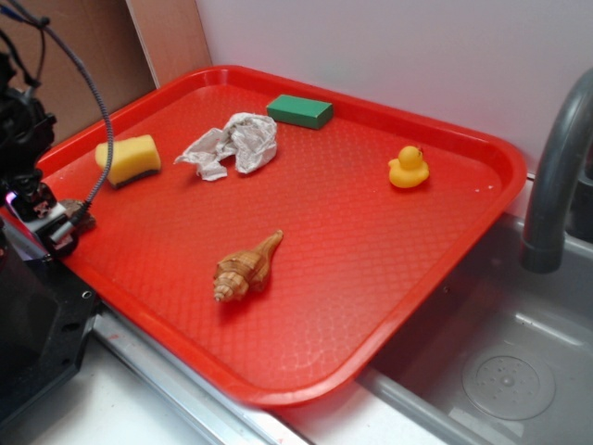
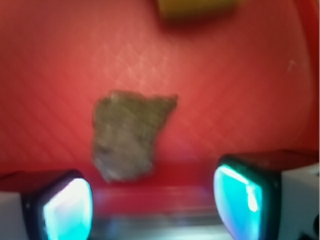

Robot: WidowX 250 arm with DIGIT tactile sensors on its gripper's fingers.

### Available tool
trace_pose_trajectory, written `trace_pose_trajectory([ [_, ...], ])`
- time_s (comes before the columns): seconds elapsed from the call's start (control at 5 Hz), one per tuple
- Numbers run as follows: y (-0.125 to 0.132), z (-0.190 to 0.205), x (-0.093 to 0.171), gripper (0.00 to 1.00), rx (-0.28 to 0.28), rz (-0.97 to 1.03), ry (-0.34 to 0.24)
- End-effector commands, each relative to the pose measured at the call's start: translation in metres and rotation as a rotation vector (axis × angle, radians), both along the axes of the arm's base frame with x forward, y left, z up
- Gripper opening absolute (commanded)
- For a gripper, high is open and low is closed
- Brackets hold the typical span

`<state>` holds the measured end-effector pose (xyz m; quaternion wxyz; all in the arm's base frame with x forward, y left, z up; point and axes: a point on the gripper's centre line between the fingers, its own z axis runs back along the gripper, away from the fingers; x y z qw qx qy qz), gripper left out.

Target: Grab the rock.

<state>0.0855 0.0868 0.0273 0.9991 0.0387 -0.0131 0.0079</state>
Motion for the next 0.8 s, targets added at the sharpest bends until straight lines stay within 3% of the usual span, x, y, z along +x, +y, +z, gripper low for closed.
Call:
trace_pose_trajectory([
  [0.0,-0.015,-0.017,-0.004,1.00,-0.010,-0.060,0.048],
  [0.4,-0.019,-0.028,0.000,0.97,-0.015,-0.070,0.080],
  [0.6,0.009,-0.048,0.021,1.00,-0.039,0.012,0.145],
])
